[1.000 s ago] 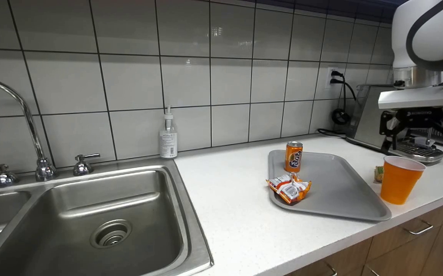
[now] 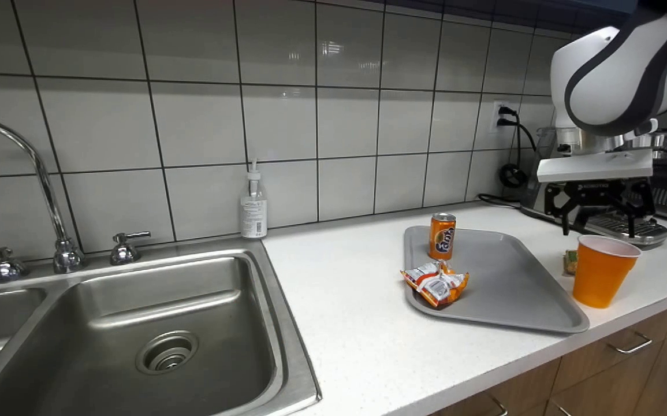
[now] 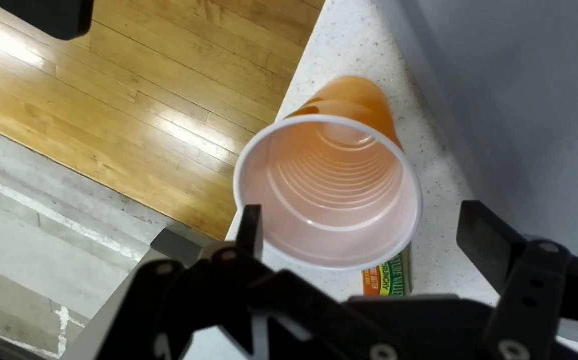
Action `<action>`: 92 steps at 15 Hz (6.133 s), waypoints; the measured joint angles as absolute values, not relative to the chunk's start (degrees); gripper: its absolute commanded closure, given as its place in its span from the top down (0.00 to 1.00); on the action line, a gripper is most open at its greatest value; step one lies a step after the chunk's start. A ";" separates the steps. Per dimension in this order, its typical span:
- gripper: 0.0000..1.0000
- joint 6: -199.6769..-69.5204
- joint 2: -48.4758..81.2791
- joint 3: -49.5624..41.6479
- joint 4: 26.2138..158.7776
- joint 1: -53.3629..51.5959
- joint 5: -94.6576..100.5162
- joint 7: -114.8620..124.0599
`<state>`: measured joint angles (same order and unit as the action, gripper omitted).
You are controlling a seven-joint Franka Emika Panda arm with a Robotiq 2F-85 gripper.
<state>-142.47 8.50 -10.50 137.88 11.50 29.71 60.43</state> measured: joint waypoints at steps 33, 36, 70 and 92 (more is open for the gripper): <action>0.01 -144.60 11.28 -15.75 135.00 5.85 22.43 60.57; 0.01 -144.60 8.59 -15.71 136.47 4.93 23.86 61.68; 0.65 -144.51 11.03 -4.99 135.83 -3.22 25.71 70.86; 1.00 -144.84 8.18 -9.62 134.29 -0.20 25.62 70.43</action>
<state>-144.84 8.18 -9.62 134.29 -0.20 25.62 70.43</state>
